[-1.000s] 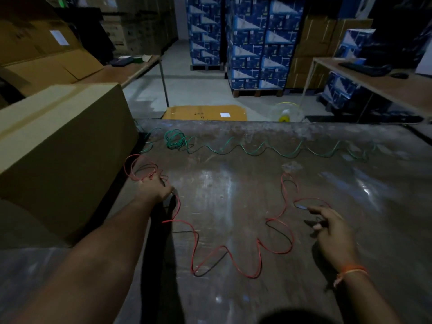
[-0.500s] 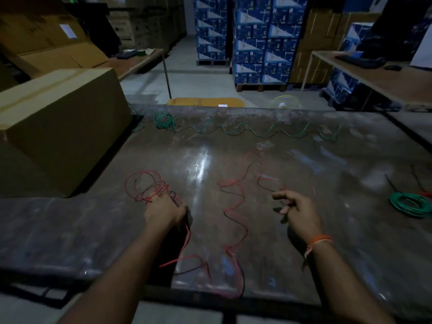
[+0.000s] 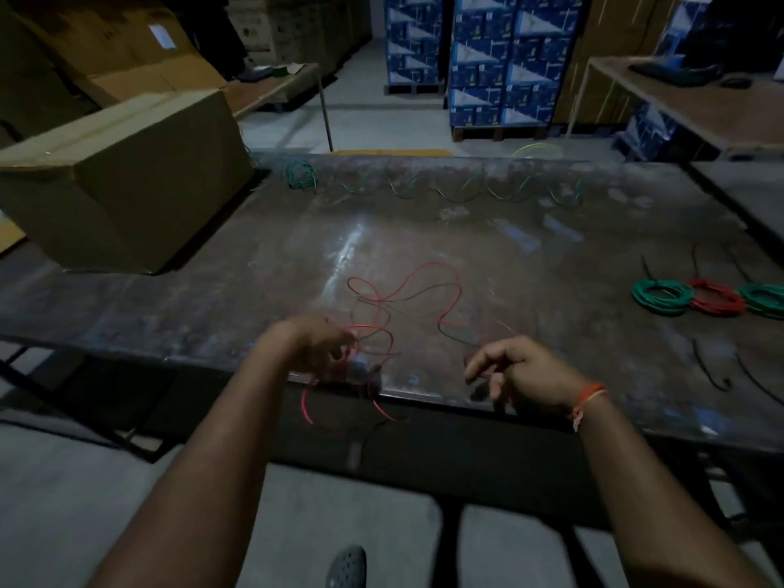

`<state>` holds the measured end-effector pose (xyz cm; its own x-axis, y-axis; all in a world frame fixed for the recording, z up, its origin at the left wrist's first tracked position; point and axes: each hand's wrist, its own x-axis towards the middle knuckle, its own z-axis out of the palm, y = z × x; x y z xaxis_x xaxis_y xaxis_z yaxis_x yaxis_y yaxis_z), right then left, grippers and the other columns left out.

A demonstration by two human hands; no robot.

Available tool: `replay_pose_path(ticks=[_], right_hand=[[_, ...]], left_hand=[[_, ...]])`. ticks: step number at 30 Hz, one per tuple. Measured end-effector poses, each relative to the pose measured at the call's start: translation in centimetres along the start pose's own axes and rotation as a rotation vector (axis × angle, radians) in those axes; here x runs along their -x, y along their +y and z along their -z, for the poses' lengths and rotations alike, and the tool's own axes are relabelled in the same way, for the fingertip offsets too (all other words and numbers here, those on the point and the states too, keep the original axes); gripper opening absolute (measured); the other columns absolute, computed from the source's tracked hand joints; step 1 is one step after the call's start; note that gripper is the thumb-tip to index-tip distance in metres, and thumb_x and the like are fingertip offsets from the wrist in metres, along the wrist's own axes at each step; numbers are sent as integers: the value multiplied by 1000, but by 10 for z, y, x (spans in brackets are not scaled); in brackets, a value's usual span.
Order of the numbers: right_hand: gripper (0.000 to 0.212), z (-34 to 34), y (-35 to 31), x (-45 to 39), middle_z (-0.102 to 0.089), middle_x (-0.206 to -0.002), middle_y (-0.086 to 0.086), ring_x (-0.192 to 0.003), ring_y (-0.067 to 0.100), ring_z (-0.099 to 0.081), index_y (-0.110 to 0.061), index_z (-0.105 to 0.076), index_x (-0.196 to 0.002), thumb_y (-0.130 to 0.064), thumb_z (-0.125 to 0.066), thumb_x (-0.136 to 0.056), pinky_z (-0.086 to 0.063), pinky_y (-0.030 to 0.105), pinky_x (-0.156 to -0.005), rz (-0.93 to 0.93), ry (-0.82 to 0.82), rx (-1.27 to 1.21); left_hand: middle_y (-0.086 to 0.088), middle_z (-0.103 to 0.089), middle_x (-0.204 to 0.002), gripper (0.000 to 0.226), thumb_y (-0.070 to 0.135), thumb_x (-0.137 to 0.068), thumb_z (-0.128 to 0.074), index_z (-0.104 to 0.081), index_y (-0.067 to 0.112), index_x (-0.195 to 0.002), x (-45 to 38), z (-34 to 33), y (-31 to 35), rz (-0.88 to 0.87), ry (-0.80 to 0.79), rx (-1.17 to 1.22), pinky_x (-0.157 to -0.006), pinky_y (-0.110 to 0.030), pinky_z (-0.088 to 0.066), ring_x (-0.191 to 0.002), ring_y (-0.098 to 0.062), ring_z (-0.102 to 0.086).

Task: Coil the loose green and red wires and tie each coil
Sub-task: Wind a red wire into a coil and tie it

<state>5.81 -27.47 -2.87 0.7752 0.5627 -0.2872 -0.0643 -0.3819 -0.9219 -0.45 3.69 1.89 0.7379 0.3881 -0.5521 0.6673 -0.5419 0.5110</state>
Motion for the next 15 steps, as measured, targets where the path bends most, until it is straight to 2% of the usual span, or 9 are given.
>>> replay_pose_path(ticks=[1, 3, 5, 7, 9, 11, 12, 14, 15], right_hand=[[59, 3, -1, 7, -64, -80, 33, -50, 20, -63, -5, -75, -82, 28, -27, -74, -37, 28, -49, -3, -30, 23], [60, 9, 0, 15, -57, -69, 33, -57, 33, -67, -8, -75, -80, 27, -27, -73, -36, 28, -50, 18, -14, 9], [59, 15, 0, 22, -55, -64, 25, -61, 39, -67, -5, -74, -83, 28, -26, -72, -37, 26, -48, 38, 24, -5], [60, 20, -1, 27, -56, -62, 20, -48, 30, -57, -6, -75, -83, 26, -25, -73, -36, 28, -49, 60, 18, 18], [60, 25, -2, 35, -57, -60, 15, -44, 21, -45, -8, -76, -81, 26, -26, -74, -37, 30, -50, 95, -10, 50], [63, 26, -3, 45, -58, -64, 20, -45, 18, -44, -11, -76, -74, 28, -27, -72, -34, 27, -50, 131, -38, 68], [65, 27, -4, 50, -59, -68, 26, -48, 18, -46, -13, -76, -70, 29, -26, -70, -33, 26, -51, 159, -54, 75], [63, 29, -5, 56, -67, -79, 29, -60, 23, -53, -16, -75, -66, 28, -29, -65, -37, 28, -54, 240, -81, 89], [58, 30, -5, 58, -71, -80, 23, -65, 23, -58, -17, -74, -65, 23, -32, -63, -41, 27, -57, 290, -82, 109]], left_hand=[[-21, -73, -110, 31, 27, -99, -61, -65, -1, -113, 10, 1, 8, -16, -11, 32, -60, -26, -55, -82, -23, -73], [-20, -74, -99, 28, 27, -101, -58, -66, 0, -101, 21, 4, 24, -68, 24, 49, -65, -28, -56, -70, -26, -70], [-12, -76, -85, 34, 31, -100, -57, -71, 3, -87, 17, 3, 36, -165, 146, -33, -77, -32, -60, -71, -24, -72], [-5, -76, -84, 34, 40, -96, -60, -73, 10, -86, 9, -3, 48, -282, 362, -182, -85, -35, -58, -83, -22, -73], [-8, -70, -108, 39, 44, -91, -64, -66, 12, -113, 1, -17, 52, -352, 477, -289, -91, -35, -53, -104, -27, -65], [-18, -49, -143, 67, 48, -89, -65, -45, 15, -144, -13, -31, 49, -366, 427, -398, -106, -43, -41, -131, -37, -45], [-20, -33, -155, 78, 50, -90, -65, -33, 16, -153, -20, -35, 45, -371, 368, -466, -114, -46, -33, -141, -40, -32], [-20, -16, -164, 84, 48, -92, -63, -22, 15, -158, -30, -40, 38, -363, 237, -529, -118, -48, -26, -149, -40, -20], [-21, -22, -162, 79, 45, -93, -63, -28, 12, -156, -31, -41, 36, -355, 185, -553, -116, -46, -31, -147, -39, -27]])
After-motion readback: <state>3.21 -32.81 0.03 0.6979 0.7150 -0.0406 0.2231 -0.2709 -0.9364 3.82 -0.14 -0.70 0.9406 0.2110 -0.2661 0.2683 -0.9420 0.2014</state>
